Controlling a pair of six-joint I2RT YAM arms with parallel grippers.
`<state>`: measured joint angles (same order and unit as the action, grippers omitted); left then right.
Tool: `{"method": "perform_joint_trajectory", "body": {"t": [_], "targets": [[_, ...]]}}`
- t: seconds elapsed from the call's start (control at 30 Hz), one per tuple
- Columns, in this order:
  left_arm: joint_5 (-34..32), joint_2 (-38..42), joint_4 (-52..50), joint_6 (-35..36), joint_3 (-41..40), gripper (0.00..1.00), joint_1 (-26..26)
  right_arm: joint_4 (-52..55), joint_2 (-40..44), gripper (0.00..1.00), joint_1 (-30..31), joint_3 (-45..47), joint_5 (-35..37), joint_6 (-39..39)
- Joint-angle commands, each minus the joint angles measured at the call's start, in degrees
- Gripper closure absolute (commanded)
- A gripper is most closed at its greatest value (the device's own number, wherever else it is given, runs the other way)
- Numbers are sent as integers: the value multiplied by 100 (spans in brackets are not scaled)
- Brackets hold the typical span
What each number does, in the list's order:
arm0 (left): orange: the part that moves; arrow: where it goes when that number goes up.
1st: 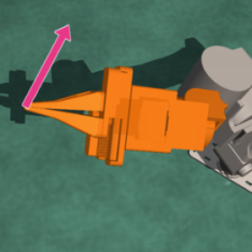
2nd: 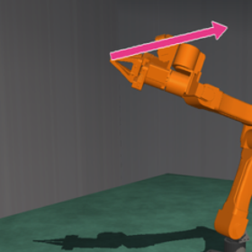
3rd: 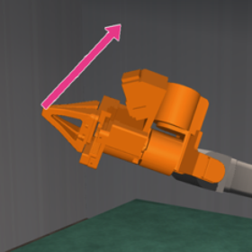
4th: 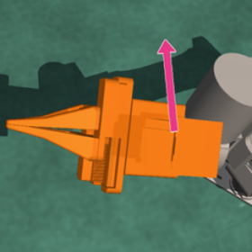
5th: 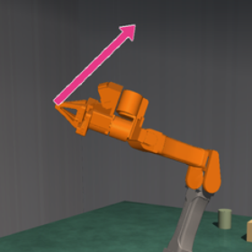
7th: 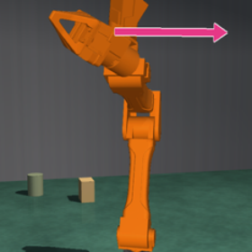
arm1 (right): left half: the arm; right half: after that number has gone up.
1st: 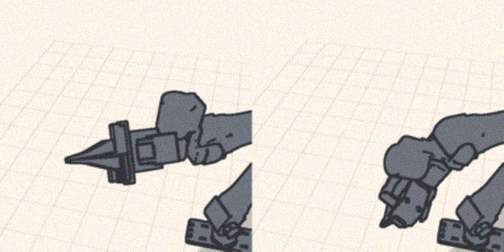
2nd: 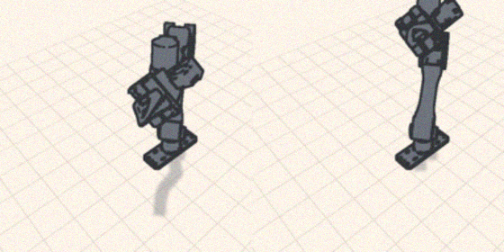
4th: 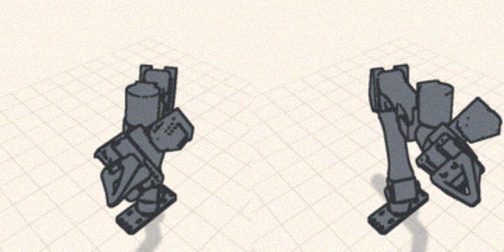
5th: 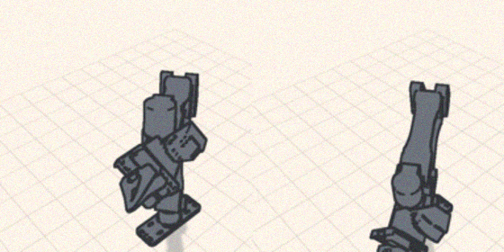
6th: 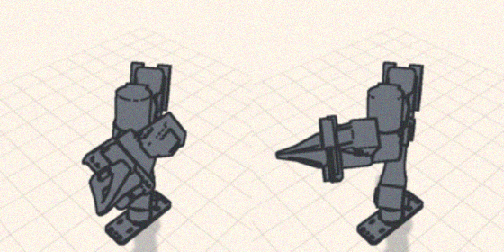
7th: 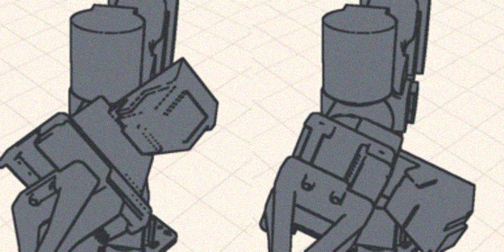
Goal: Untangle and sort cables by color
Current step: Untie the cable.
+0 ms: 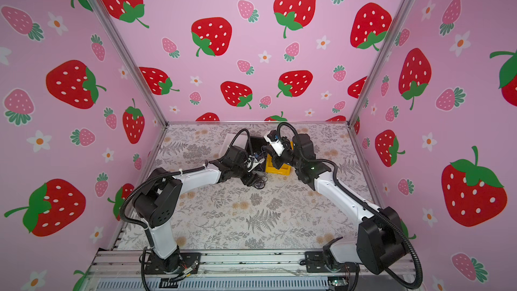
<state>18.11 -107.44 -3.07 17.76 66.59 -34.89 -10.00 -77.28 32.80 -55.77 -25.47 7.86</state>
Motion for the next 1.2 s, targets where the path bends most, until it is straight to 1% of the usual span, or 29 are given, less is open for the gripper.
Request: {"method": "perform_joint_trajectory", "body": {"t": [0.0, 0.1, 0.13, 0.2, 0.23, 0.3, 0.37, 0.5, 0.6, 0.63, 0.87, 1.03, 1.17], "targets": [[38, -119, -405, 316, 135, 37, -36, -400, 109, 100, -116, 197, -100, -303], [-13, -177, -456, 360, 152, 47, -35, -771, 247, 100, -351, 400, -304, -676], [-33, -189, -449, 360, 152, 48, -35, -853, 292, 100, -414, 444, -354, -765], [-85, -244, -457, 370, 196, 55, -37, -896, 365, 100, -502, 475, -446, -855], [-118, -279, -485, 370, 233, 60, -35, -858, 379, 100, -511, 471, -450, -848], [-159, -347, -634, 361, 396, 73, -35, -746, 443, 100, -519, 462, -450, -856], [-272, -359, -688, 324, 477, 82, -35, -669, 538, 100, -537, 507, -441, -912], [-404, -224, -489, 196, 393, 88, -28, -602, 768, 100, -614, 725, -458, -1104], [-555, -123, -419, 121, 327, 95, -10, -580, 950, 100, -778, 968, -491, -1336], [-580, -74, -422, 101, 294, 99, 21, -594, 1022, 100, -860, 1062, -502, -1437], [-654, 393, -319, -38, -148, 100, 277, -549, 1391, 100, -1233, 1582, -472, -1884], [-670, 691, -343, -165, -420, 100, 480, -548, 1592, 100, -1471, 1777, -391, -2109], [-533, 908, -239, -497, -614, 100, 711, -542, 1843, 100, -1710, 1860, -367, -2258]]}}
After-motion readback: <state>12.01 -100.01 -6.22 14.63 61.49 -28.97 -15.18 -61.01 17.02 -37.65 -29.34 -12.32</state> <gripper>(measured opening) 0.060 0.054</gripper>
